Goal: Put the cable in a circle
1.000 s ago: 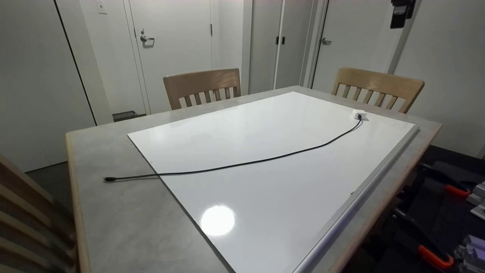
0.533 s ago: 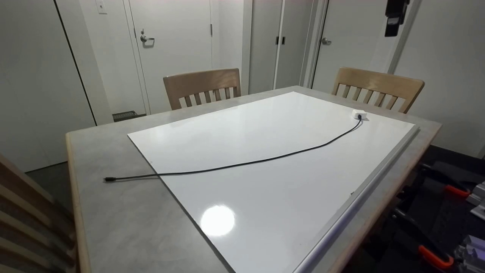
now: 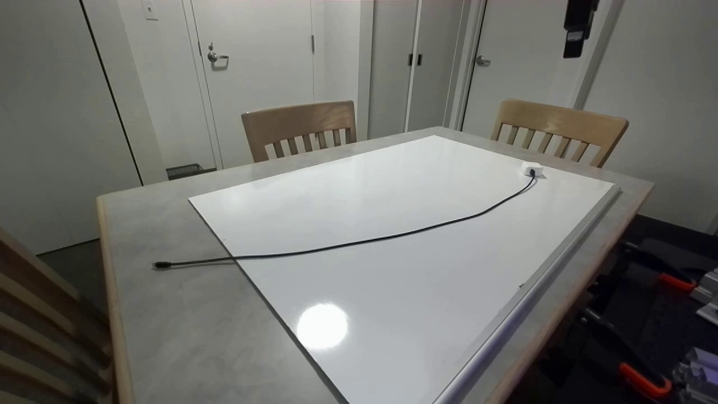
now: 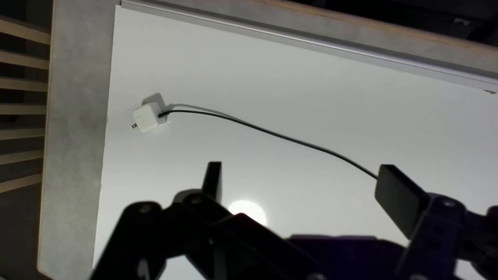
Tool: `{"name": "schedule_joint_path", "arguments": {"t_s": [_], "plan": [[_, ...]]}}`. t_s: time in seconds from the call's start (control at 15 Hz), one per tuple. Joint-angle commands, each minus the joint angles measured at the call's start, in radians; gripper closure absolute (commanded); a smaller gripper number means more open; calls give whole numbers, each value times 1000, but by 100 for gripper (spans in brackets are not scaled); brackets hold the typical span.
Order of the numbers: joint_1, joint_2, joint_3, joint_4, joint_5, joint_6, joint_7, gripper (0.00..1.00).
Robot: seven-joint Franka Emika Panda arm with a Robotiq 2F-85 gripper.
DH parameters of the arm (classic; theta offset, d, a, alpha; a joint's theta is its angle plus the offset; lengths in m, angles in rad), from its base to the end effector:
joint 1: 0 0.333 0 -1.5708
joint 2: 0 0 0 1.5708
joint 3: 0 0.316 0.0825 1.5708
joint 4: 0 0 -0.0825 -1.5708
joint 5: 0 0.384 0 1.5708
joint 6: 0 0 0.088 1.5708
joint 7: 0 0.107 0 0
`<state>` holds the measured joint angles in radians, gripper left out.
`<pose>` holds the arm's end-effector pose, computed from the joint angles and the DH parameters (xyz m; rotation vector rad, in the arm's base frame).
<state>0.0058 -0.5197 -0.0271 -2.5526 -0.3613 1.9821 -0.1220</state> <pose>0.3790 -0.0304 0.4428 2.8067 0.3651 -0.1014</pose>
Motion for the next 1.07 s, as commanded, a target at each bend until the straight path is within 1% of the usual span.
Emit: {"name": "schedule_joint_path", "arguments": {"t_s": [0.0,0.33,0.6,1.0], "plan": [[-7,0,7,1,4,-1,-3,0],[-23,11,5,1,-30,13,1,0],[-45,26,-7,1,-89,40,2,0],[-96,62,-55,-9,-168,139,5,0]]}}
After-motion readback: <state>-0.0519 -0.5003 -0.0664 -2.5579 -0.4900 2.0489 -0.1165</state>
